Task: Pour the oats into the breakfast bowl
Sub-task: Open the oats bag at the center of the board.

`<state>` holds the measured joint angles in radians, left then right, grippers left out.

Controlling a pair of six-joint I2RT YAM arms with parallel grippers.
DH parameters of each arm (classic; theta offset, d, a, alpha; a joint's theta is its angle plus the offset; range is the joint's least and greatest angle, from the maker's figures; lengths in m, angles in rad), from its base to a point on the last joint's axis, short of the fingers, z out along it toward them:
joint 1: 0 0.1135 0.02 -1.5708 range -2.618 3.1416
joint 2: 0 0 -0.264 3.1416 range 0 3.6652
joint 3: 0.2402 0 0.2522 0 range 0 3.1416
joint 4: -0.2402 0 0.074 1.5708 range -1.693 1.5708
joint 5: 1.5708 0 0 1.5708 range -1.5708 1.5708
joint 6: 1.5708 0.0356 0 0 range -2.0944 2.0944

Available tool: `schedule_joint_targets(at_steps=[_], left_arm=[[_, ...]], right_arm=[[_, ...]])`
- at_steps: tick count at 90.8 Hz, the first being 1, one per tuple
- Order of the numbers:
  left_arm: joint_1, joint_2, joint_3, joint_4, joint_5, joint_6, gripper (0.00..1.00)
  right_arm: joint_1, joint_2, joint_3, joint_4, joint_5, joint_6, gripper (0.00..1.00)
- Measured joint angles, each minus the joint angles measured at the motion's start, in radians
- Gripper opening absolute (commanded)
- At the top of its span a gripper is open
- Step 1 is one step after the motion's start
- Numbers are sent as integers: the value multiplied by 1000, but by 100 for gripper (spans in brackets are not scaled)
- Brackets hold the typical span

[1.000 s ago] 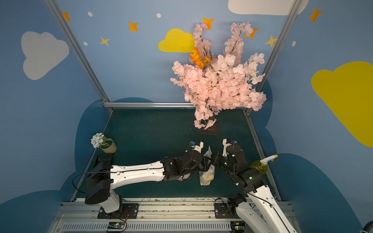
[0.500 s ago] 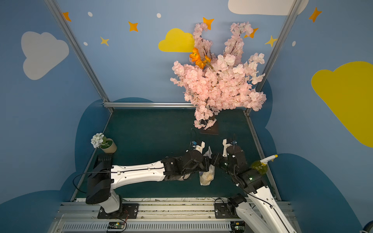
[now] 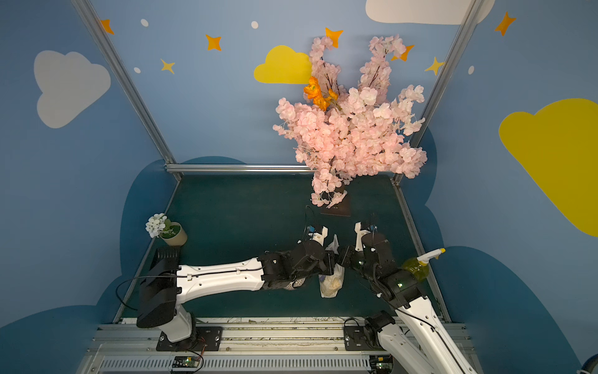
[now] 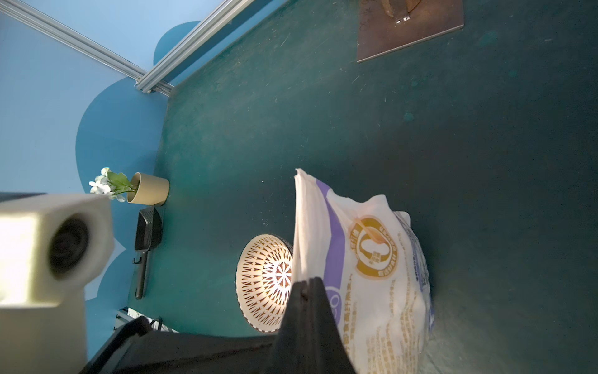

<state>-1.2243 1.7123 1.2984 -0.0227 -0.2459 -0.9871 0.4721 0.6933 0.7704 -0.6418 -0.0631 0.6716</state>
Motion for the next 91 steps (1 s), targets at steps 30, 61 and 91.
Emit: schedule_joint_targets(at_steps=[30, 61, 91], left_arm=[[2, -93, 0, -155, -42, 124, 3], [3, -81, 46, -222, 4, 163, 3], [5, -76, 46, -213, 10, 127, 3]], right_arm=[[1, 63, 160, -170, 117, -132, 0], [1, 77, 232, -164, 120, -164, 21], [1, 19, 174, -228, 70, -123, 65]])
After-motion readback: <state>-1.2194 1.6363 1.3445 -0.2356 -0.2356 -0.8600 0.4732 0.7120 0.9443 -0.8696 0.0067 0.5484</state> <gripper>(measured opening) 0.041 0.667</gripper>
